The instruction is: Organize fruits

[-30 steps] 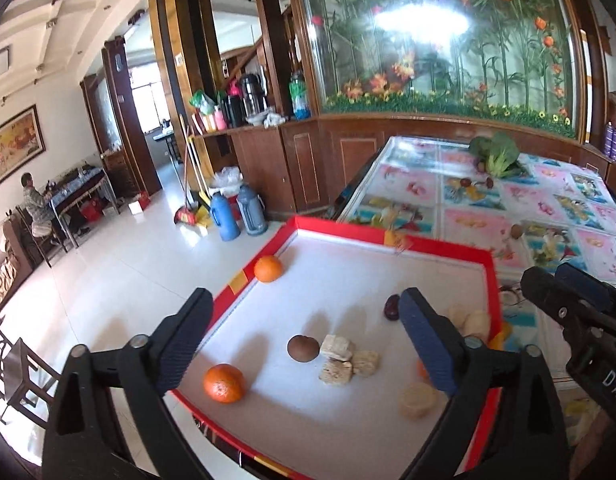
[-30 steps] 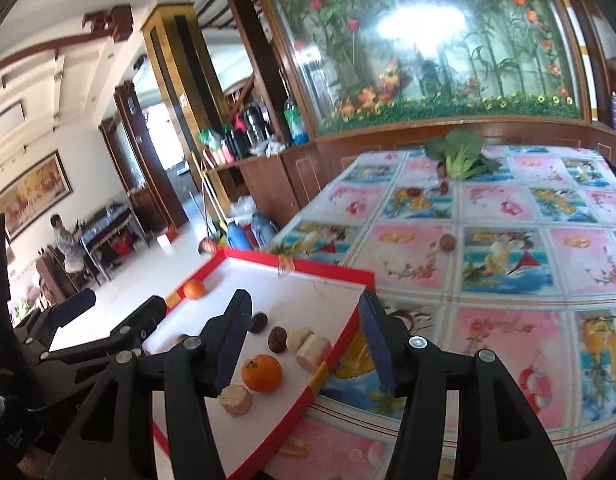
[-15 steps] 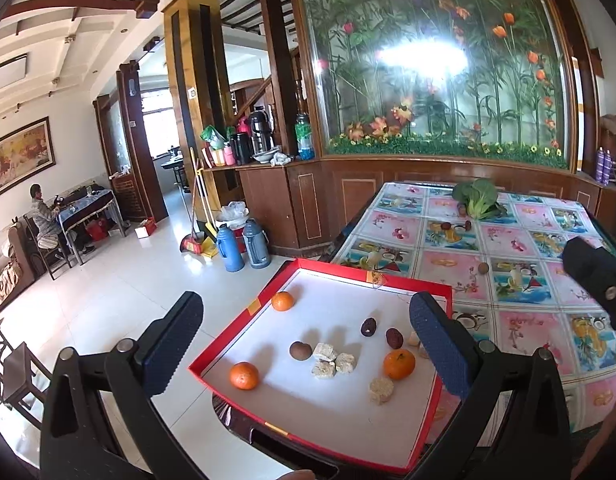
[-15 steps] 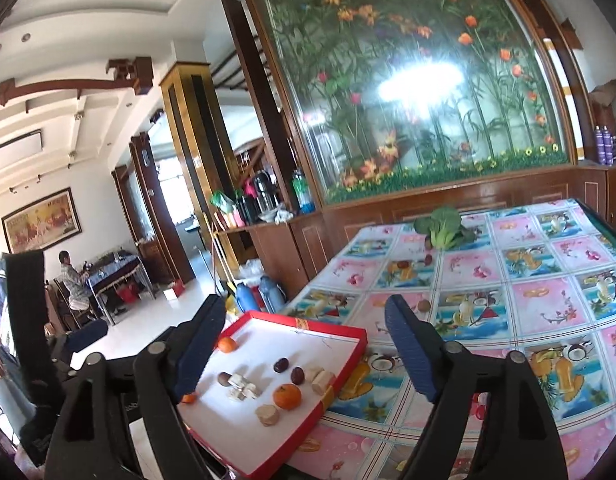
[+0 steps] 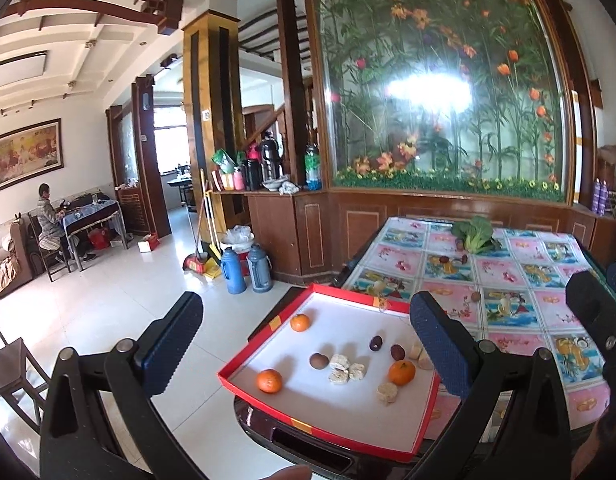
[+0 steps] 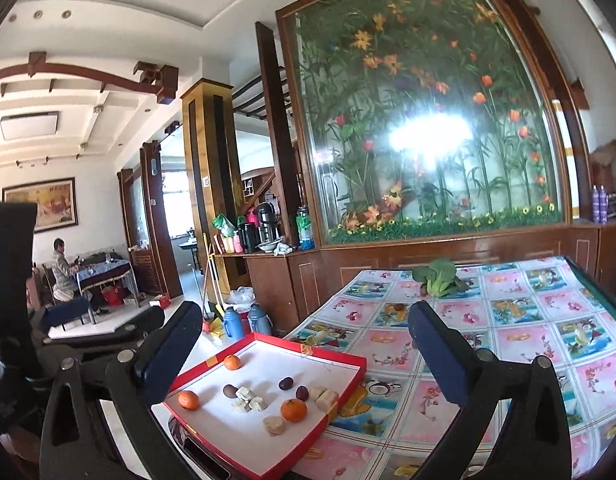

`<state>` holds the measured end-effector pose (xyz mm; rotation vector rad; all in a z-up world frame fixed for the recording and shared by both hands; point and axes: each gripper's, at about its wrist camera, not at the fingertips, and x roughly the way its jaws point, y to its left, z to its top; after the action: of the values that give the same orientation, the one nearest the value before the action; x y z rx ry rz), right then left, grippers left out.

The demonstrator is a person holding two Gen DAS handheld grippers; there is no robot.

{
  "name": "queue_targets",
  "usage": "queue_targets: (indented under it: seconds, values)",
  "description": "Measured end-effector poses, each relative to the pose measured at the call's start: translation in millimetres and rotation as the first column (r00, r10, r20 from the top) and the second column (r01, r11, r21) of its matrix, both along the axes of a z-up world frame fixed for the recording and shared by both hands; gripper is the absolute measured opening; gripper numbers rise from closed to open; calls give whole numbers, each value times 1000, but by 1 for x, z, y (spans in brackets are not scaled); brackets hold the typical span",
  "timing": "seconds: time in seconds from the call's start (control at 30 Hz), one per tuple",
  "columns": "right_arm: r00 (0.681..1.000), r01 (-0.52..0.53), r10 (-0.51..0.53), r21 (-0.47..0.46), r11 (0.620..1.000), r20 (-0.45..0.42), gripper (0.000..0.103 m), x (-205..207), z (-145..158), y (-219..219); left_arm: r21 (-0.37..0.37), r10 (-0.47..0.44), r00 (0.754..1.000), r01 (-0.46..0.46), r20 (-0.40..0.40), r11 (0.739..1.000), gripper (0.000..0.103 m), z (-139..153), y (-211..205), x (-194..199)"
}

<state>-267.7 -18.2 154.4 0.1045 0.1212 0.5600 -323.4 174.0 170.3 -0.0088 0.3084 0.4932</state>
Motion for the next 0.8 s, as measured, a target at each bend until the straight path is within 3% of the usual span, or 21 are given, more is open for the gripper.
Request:
queue_targets:
  seconds: [0.47, 0.8]
  values:
    - [998, -41, 45, -106, 994, 39, 103, 1, -16, 21, 19, 38, 999, -38, 9, 999, 103, -1, 6, 2]
    - [999, -33, 32, -72, 997, -10, 103, 20, -22, 16, 36, 16, 1000, -15, -22, 999, 103, -7, 2, 17]
